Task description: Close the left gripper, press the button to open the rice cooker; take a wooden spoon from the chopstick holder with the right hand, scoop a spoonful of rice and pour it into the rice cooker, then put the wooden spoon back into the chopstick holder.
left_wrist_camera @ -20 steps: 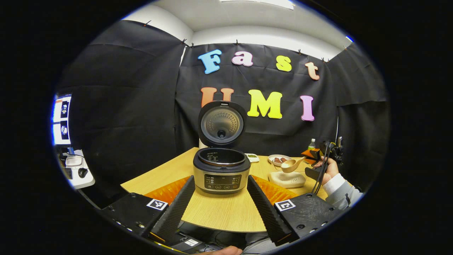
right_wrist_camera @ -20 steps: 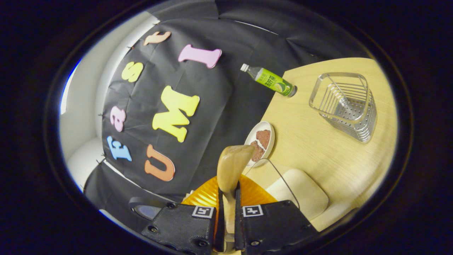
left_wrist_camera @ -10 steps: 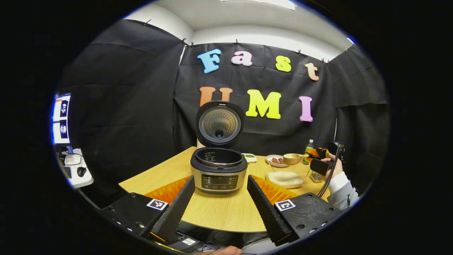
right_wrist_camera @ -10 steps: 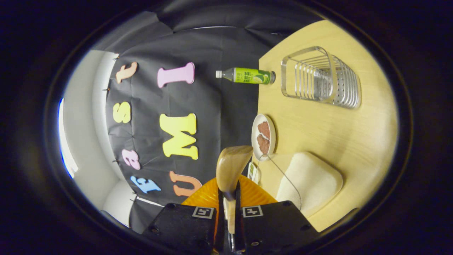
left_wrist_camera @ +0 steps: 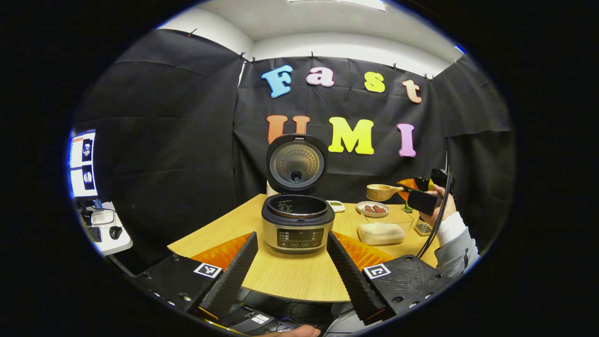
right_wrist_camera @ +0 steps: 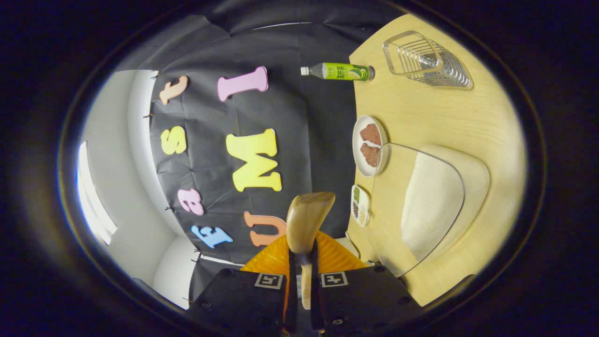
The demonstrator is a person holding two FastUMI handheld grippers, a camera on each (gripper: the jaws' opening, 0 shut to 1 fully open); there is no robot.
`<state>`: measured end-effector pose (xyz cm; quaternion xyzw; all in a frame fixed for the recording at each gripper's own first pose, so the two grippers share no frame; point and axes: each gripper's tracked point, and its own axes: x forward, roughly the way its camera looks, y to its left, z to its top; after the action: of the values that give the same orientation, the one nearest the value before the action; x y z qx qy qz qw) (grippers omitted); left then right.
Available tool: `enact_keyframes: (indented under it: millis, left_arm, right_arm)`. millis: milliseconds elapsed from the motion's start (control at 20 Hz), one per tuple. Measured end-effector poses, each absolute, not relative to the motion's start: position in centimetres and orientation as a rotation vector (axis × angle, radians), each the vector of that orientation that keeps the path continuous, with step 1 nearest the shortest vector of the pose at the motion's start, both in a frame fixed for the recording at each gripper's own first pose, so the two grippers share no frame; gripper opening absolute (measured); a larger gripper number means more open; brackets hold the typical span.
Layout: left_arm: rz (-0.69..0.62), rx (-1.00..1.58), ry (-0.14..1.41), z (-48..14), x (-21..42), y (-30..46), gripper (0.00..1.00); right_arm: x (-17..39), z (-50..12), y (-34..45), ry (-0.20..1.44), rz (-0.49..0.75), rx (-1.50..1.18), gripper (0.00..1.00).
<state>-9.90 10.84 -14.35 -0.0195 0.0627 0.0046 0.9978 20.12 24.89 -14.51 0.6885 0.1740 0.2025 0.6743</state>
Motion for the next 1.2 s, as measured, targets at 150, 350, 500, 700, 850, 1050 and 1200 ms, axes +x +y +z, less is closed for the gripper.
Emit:
enact_keyframes:
  millis: [150,350,500,700,850,1050,1200]
  left_arm:
    - [0.025,-0.012,0.101,-13.5,-10.6,11.8,0.95]
    - [0.012,-0.016,0.1,-13.2,-11.2,12.1,0.95]
    - [0.037,0.015,0.082,-12.3,-11.9,13.3,0.95]
    - [0.027,0.024,0.079,-12.5,-12.8,13.5,0.95]
    - [0.058,0.021,0.074,-12.3,-13.2,15.0,0.94]
    - [0.076,-0.012,0.053,-11.6,-14.0,16.5,0.93]
    - [0.076,-0.038,0.052,-11.8,-13.9,17.1,0.94]
  right_arm:
    - [19.1,-13.2,27.7,0.388,0.481,1.501,0.16]
    - [18.5,-12.1,32.0,0.411,0.477,1.434,0.16]
    - [17.7,-10.7,35.8,0.435,0.49,1.348,0.16]
    - [16.8,-8.7,39.8,0.375,0.48,1.129,0.16]
    - [16.3,-7.2,42.3,0.33,0.497,0.986,0.16]
    - [15.8,-7.3,44.3,0.27,0.493,0.793,0.16]
    - [15.8,-8.0,45.8,0.271,0.491,0.696,0.16]
